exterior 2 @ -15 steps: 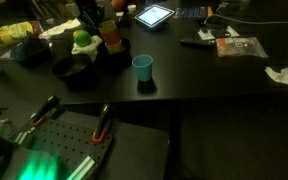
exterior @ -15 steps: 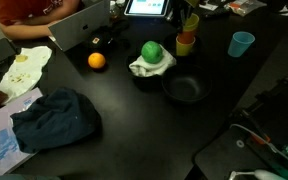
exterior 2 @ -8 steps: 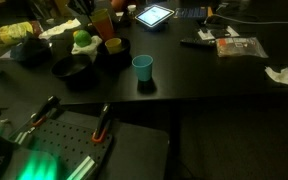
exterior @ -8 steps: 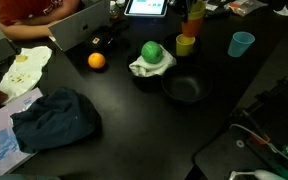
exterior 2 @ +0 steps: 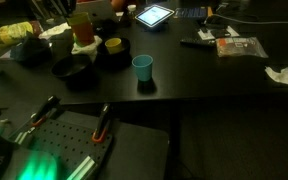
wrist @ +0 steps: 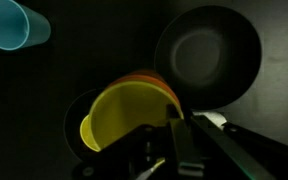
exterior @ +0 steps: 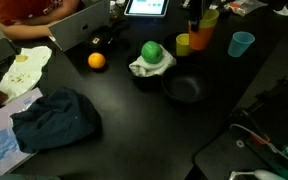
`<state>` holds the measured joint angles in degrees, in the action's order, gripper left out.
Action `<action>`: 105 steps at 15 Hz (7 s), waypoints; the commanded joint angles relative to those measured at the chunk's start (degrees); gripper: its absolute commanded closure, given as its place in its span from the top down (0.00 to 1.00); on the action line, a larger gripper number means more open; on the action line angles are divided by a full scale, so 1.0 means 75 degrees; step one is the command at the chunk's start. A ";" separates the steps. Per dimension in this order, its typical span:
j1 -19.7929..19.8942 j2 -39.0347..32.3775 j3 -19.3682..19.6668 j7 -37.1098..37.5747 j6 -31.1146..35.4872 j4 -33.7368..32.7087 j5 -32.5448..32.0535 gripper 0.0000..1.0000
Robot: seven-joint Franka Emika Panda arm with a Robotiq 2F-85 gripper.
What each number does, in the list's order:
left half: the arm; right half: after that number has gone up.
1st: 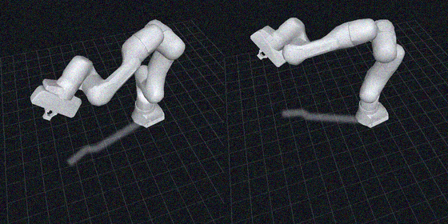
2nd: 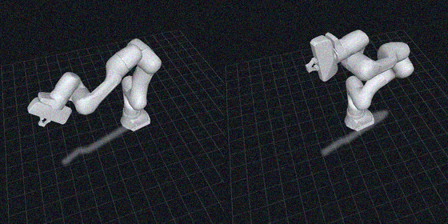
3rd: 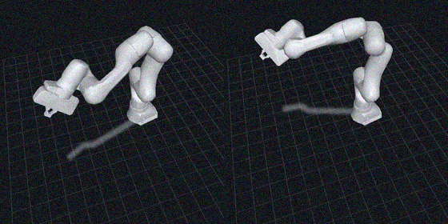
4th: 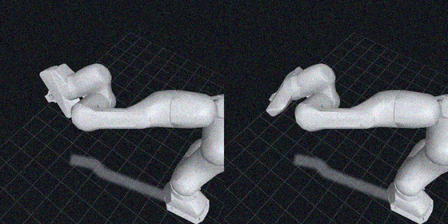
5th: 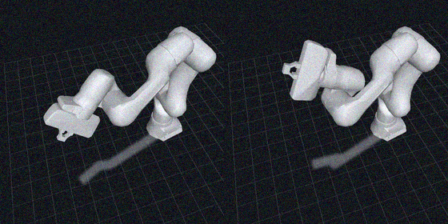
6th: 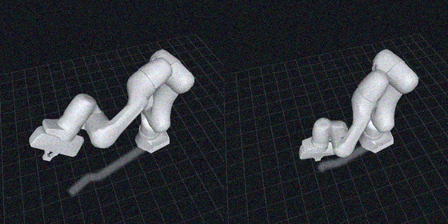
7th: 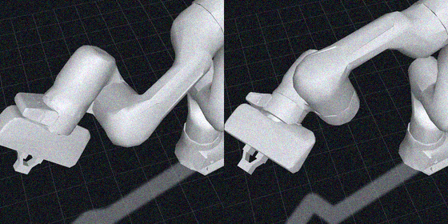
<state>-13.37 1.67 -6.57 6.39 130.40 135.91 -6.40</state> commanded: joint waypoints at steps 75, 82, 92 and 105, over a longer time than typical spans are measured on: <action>-0.0279 -0.1098 -0.0668 0.0837 0.2682 0.1353 -0.0566 0.16; -0.0280 -0.1220 -0.0612 0.0910 0.2876 0.1368 -0.0626 0.24; -0.0297 -0.1274 -0.0514 0.1080 0.2594 0.1307 -0.0693 0.14; 0.0166 -0.1178 -0.0751 -0.0549 0.1889 0.0930 0.2090 0.13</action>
<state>-13.91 -6.69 -11.64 5.12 147.81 144.53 4.66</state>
